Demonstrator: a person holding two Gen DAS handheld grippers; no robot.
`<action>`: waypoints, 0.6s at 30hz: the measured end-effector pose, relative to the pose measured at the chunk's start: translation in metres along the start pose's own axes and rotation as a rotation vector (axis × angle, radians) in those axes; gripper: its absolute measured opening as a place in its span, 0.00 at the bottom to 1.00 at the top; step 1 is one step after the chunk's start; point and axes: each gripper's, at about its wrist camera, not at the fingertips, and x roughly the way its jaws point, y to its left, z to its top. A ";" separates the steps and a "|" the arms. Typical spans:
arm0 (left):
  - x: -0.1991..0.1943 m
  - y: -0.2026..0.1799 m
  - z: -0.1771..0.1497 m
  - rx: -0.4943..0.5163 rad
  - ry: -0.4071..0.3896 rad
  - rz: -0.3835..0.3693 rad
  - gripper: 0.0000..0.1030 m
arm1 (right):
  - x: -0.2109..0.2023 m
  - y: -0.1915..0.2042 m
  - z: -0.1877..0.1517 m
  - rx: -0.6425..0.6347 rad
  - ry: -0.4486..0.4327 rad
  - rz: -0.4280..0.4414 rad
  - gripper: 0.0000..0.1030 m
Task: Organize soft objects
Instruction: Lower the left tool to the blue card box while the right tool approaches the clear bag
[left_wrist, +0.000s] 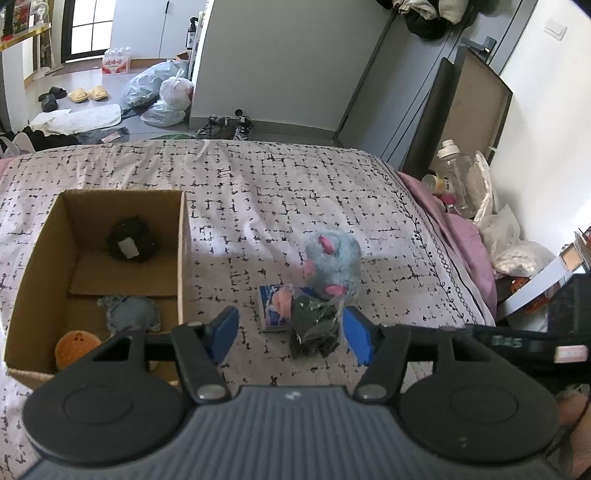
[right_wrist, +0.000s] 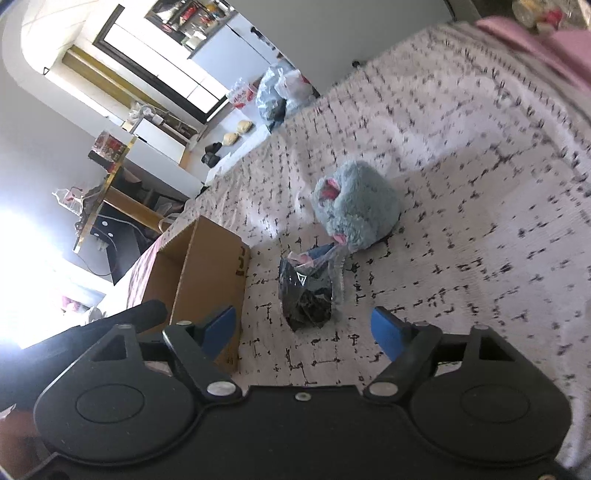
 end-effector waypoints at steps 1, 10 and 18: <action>0.002 -0.001 0.001 0.002 0.000 0.002 0.58 | 0.005 -0.001 0.001 0.004 0.005 0.002 0.73; 0.030 0.001 0.011 -0.029 0.048 0.012 0.49 | 0.041 -0.012 0.008 0.036 0.050 -0.003 0.71; 0.059 0.002 0.017 -0.052 0.104 0.024 0.49 | 0.070 -0.019 0.010 0.058 0.100 -0.012 0.51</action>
